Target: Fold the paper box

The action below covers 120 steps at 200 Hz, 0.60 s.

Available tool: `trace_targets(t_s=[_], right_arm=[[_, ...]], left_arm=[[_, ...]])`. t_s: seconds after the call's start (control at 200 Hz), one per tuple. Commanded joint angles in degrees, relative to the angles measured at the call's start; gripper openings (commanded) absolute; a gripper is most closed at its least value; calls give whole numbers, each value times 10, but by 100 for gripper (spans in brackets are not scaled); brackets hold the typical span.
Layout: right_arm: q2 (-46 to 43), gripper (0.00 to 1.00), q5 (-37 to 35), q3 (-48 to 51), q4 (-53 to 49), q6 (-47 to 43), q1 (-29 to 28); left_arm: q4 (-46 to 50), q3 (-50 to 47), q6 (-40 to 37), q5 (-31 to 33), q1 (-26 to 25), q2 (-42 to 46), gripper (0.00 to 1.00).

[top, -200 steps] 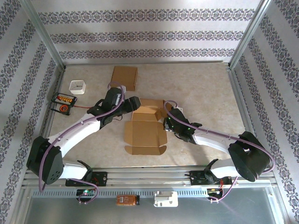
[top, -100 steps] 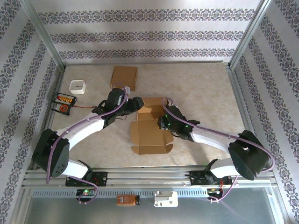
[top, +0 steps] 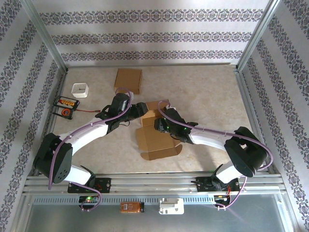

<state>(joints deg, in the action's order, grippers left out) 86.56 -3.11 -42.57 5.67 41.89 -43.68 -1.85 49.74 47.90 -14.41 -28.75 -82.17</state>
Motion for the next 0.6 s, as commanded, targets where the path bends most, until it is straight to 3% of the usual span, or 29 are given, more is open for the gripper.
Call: trace_targets(t_s=[0.0,0.355,0.54,0.595], right_arm=[[-41,45,43,23,-11,-53,-11],[-259,59,12,101,-15,-193,-9],[-370,58,-139,166,33,-289,19],[-387,55,-137,183,46,-288,58]], left_arm=[[29,-1,-40,30,1,10,62],[28,13,-56,28,5,-7,66],[26,16,-61,24,6,-4,66],[26,17,-63,24,6,-1,66]])
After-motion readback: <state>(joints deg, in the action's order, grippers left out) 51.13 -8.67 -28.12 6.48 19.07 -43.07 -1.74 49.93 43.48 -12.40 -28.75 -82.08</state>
